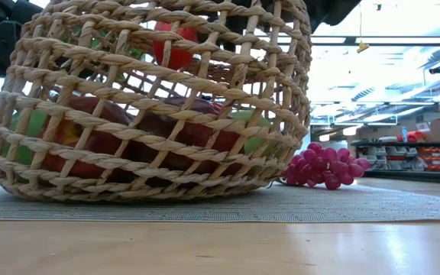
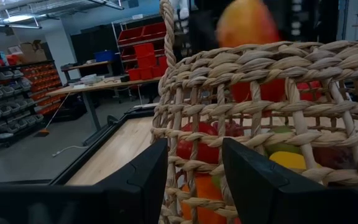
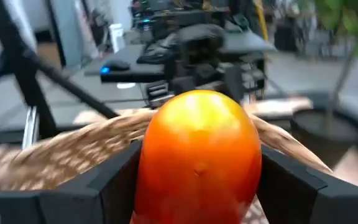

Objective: Build produce basket
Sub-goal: Put the mango in the basket

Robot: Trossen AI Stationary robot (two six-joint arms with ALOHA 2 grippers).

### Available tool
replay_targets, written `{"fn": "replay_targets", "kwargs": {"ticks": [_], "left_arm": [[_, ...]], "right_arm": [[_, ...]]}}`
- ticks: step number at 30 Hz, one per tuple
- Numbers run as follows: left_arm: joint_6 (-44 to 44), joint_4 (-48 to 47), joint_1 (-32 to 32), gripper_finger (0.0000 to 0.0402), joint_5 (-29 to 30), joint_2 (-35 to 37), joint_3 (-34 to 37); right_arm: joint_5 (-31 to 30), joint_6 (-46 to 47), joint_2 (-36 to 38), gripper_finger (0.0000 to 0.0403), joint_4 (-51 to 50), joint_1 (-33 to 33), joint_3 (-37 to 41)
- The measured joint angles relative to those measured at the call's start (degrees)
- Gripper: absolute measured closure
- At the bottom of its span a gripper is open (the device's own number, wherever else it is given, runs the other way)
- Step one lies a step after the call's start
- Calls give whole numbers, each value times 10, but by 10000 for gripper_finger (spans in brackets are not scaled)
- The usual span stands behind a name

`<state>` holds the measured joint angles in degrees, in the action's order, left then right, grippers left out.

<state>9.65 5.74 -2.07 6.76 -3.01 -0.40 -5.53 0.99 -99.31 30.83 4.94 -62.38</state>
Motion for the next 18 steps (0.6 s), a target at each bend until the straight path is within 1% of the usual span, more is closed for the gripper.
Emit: {"fn": "replay_targets", "kwargs": {"ticks": [4,8,14,18], "left_arm": [[0,0,0,241,0,0,0],[0,0,0,241,0,0,0],[0,0,0,241,0,0,0],[0,0,0,241,0,0,0]], "right_arm": [[26,113,0,125,-12,-21,0],[60,175,1,125,-18,-32,0],[66,188,2,124,-40,-30,0],[60,174,2,109,-58,-24,-1]]}}
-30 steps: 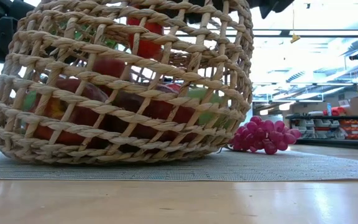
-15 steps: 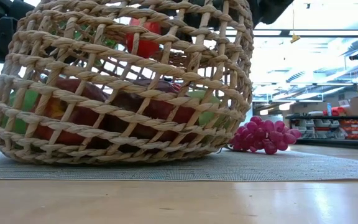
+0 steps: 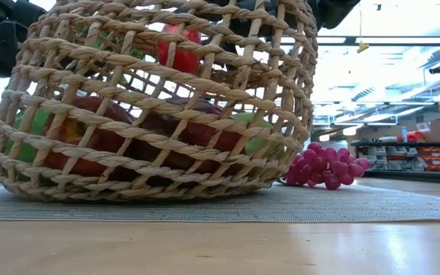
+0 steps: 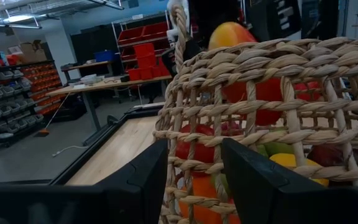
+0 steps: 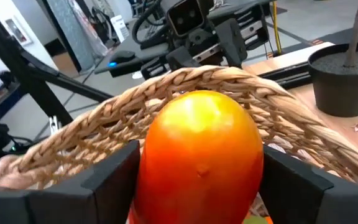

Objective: Build produce basket
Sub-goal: Put the mango in the basket, then put the red apple in the basket

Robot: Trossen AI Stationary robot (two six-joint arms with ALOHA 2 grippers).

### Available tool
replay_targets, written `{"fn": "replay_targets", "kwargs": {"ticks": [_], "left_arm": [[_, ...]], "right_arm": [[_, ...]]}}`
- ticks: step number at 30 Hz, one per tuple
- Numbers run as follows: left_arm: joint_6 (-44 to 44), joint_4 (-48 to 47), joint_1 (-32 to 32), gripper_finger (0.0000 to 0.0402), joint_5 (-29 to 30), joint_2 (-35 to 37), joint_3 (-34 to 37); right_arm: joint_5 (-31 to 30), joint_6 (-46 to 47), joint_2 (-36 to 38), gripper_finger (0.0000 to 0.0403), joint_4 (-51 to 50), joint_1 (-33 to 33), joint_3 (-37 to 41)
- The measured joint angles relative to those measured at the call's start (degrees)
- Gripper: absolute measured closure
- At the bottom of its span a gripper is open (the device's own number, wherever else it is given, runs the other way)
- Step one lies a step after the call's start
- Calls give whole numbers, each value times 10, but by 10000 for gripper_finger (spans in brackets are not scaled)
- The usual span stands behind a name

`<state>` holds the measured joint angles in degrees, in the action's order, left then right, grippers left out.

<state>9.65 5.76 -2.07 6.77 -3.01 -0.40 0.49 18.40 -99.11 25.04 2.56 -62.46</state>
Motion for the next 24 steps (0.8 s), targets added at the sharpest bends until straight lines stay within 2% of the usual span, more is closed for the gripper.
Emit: {"fn": "replay_targets", "kwargs": {"ticks": [10,17,20,24], "left_arm": [[0,0,0,241,0,0,0],[0,0,0,241,0,0,0],[0,0,0,241,0,0,0],[0,0,0,241,0,0,0]], "right_arm": [[-10,-27,0,41,-3,10,0],[83,-12,16,43,107,34,1],[99,-18,38,46,132,44,1],[101,-47,67,50,111,72,1]]}}
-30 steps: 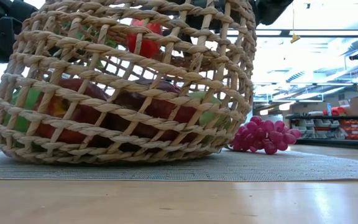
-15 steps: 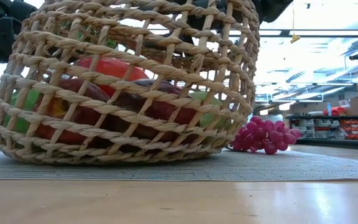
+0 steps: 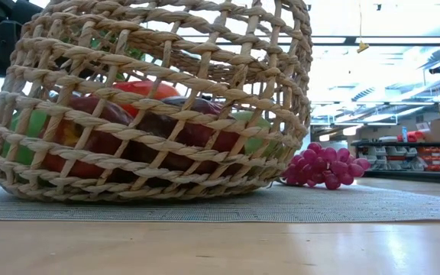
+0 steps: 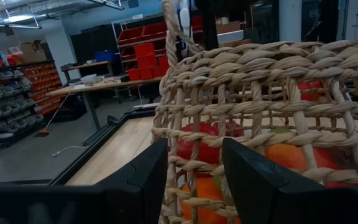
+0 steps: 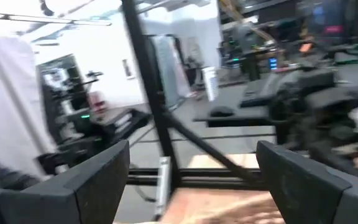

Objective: Build produce basket
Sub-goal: Put the red apple in the basket

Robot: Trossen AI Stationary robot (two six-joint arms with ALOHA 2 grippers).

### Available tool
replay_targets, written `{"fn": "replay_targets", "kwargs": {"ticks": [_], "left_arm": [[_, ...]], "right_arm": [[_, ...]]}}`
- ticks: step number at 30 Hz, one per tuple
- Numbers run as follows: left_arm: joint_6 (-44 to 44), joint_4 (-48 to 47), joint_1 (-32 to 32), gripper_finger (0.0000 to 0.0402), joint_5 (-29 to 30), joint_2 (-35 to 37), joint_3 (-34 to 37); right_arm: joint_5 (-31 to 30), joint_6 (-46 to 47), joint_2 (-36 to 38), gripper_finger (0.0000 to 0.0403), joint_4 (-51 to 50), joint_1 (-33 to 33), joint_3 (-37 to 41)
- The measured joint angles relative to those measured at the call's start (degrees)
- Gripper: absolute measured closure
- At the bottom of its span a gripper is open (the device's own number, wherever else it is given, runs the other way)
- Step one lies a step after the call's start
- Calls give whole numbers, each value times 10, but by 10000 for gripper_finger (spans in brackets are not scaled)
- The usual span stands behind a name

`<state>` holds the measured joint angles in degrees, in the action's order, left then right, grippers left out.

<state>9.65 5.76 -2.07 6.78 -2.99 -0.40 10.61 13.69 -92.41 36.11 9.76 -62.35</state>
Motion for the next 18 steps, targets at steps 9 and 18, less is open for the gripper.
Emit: {"fn": "replay_targets", "kwargs": {"ticks": [9,18], "left_arm": [[0,0,0,241,0,0,0],[0,0,0,241,0,0,0]], "right_arm": [[43,26,37,50,-163,80,0],[-104,116,70,53,-347,193,0]]}}
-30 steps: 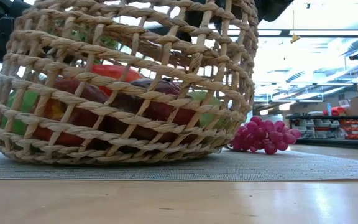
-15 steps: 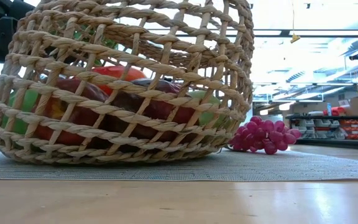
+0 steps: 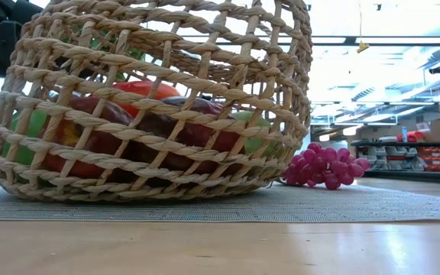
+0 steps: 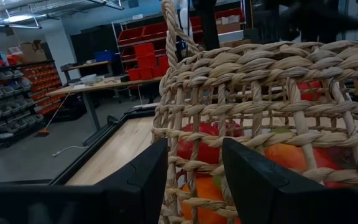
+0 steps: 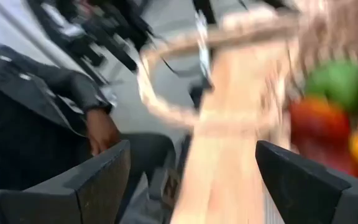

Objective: Build produce basket
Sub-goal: Put the red apple in the basket

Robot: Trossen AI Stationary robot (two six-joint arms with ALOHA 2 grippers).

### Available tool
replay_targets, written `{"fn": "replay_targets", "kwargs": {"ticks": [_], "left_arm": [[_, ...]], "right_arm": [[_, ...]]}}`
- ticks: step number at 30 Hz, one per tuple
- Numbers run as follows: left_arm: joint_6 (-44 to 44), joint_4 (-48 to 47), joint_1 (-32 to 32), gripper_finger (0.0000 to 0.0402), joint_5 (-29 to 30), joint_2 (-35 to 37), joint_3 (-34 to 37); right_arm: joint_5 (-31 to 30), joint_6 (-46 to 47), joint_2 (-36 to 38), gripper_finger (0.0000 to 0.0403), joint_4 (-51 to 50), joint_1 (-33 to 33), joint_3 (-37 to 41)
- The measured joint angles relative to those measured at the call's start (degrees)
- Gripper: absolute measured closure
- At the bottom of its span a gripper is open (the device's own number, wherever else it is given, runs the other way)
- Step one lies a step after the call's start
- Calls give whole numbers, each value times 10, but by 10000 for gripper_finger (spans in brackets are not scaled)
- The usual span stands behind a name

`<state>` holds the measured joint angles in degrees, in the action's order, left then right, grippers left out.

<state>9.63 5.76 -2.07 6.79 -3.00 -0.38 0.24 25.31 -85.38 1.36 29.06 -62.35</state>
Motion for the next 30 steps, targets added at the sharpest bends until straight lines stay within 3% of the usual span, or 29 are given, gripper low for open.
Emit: {"fn": "replay_targets", "kwargs": {"ticks": [7,12,19,23,30], "left_arm": [[0,0,0,241,0,0,0],[0,0,0,241,0,0,0],[0,0,0,241,0,0,0],[0,0,0,241,0,0,0],[0,0,0,241,0,0,0]], "right_arm": [[-114,183,3,55,-171,78,0],[-134,342,2,55,-335,112,0],[-21,538,2,55,-492,118,0],[37,616,2,55,-498,140,0],[56,744,-10,55,-502,189,-3]]}}
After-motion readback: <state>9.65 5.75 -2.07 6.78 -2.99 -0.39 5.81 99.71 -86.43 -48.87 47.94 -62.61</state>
